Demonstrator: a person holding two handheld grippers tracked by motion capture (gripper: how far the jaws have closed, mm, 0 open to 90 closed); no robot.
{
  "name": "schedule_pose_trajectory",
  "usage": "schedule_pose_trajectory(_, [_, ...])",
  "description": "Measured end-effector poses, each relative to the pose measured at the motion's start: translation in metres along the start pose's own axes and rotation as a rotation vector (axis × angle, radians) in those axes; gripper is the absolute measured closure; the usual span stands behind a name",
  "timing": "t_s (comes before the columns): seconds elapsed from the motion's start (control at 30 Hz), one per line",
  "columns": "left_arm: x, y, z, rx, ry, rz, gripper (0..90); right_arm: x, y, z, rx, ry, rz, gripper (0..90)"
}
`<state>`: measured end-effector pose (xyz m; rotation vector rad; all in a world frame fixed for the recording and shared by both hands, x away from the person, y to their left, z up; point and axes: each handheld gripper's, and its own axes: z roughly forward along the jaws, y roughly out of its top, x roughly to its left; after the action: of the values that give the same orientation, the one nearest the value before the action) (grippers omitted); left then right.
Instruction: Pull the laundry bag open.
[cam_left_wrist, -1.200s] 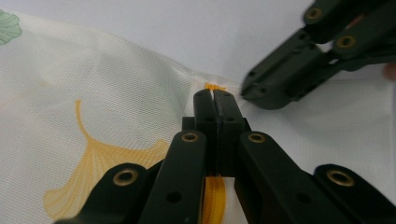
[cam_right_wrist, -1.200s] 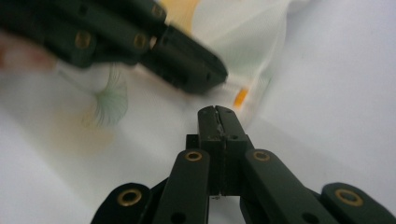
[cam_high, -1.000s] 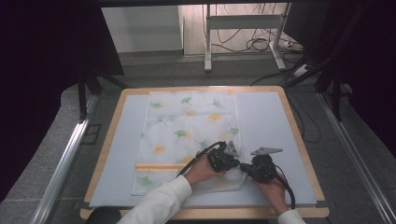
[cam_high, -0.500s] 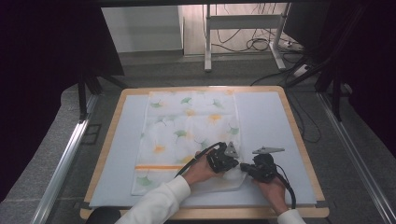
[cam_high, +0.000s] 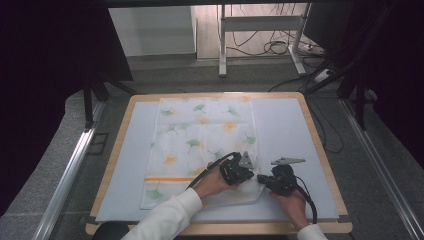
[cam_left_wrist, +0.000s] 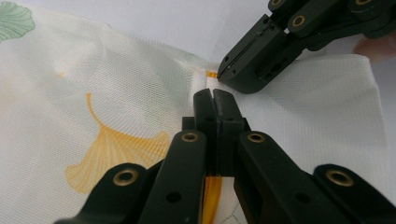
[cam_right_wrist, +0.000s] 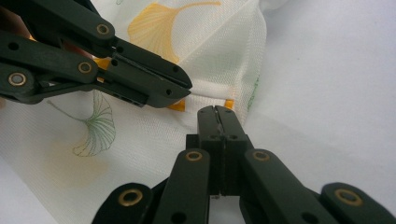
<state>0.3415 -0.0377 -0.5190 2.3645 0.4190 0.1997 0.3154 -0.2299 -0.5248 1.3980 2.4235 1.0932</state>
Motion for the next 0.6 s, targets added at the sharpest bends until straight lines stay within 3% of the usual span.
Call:
schedule_pose_trajectory(0.43, [0.0037, 0.0035, 0.0034, -0.003, -0.009, -0.017, 90.0, -0.0010, 0.0007, -0.0001, -0.003, 0.005, -0.006, 89.9])
schedule_pose_trajectory(0.6, [0.0072, 0.0072, 0.0065, -0.002, -0.014, -0.023, 90.0, -0.0054, 0.0041, -0.0016, -0.035, 0.006, 0.034, 89.8])
